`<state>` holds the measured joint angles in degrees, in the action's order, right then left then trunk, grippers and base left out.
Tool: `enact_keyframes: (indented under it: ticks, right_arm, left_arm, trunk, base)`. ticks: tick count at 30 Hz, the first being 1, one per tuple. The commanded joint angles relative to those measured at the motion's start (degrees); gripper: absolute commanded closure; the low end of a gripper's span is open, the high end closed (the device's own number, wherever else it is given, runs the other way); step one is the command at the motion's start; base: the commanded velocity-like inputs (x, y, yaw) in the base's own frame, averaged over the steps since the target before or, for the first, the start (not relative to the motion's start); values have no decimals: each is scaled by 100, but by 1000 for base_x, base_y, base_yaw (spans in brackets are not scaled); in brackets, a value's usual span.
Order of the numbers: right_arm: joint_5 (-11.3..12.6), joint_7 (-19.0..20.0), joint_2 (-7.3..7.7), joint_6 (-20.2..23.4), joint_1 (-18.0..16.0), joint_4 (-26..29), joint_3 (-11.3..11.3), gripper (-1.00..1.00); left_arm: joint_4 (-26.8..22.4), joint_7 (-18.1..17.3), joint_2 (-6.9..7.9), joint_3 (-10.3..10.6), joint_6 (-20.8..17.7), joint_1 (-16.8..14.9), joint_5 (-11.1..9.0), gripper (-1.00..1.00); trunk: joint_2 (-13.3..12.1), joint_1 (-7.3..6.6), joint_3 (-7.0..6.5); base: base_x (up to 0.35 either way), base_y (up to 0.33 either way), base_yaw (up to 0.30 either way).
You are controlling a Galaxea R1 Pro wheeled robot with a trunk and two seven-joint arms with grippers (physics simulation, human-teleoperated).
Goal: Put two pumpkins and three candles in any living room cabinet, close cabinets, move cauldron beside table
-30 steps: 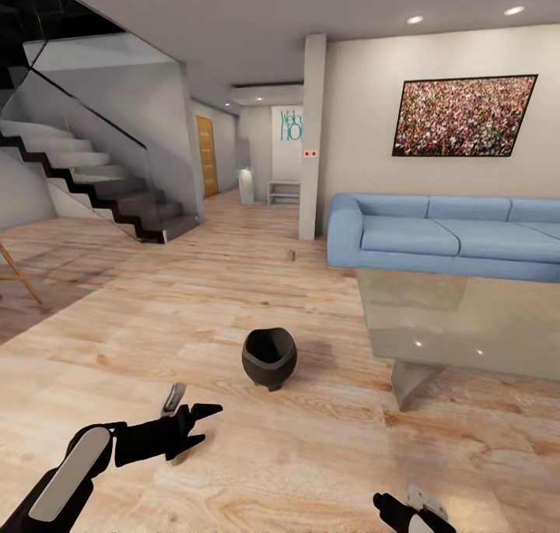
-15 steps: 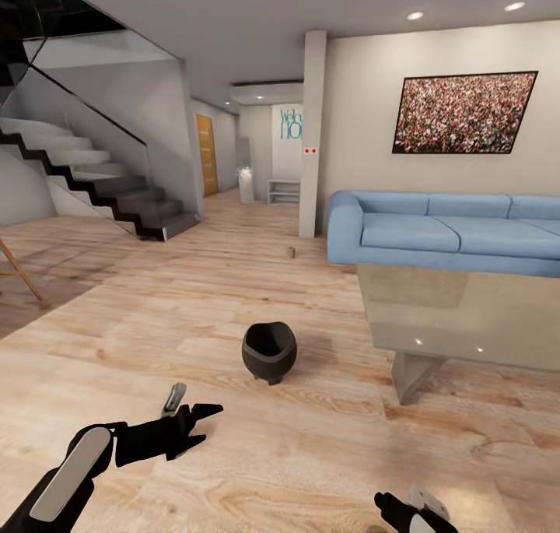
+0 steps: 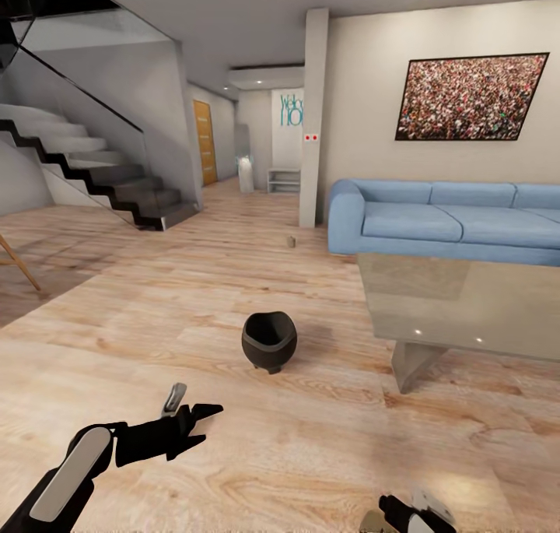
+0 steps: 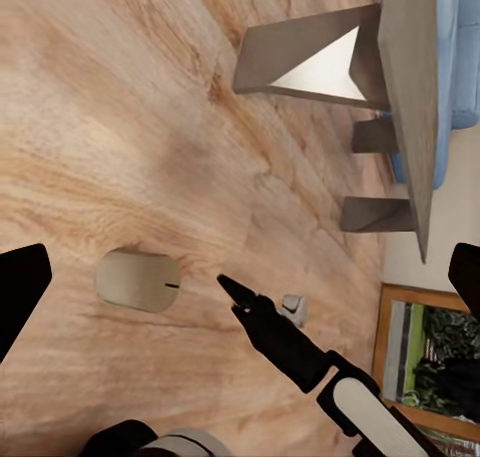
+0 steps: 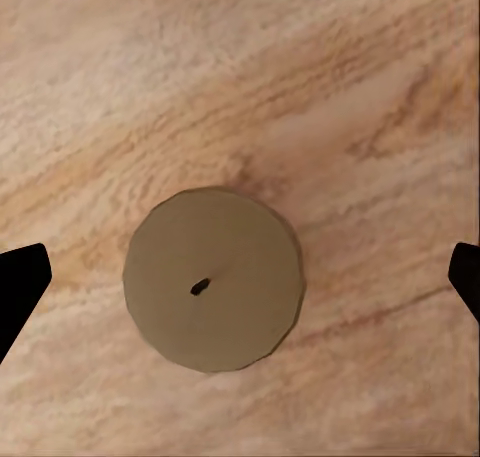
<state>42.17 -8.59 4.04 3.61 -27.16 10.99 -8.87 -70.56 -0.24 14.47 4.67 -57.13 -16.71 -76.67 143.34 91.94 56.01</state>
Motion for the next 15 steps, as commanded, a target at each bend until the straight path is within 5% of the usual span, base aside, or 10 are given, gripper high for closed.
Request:
enact_keyframes:
  ticks: [1,15]
  right_arm:
    - [29,-80,3,26,0,18,-50,-100]
    - [-13,-134,-17,-254,-5,19,-74,-100]
  left_arm:
    - [-2,-3,4,7,-9,-5,-6,-100]
    - [-3,-3,-3,16,-9,-4,-6,-100]
  trunk:
    - [4,1,28]
    - [23,37,339]
  base:
    - [0,0,0]
    - [0,0,0]
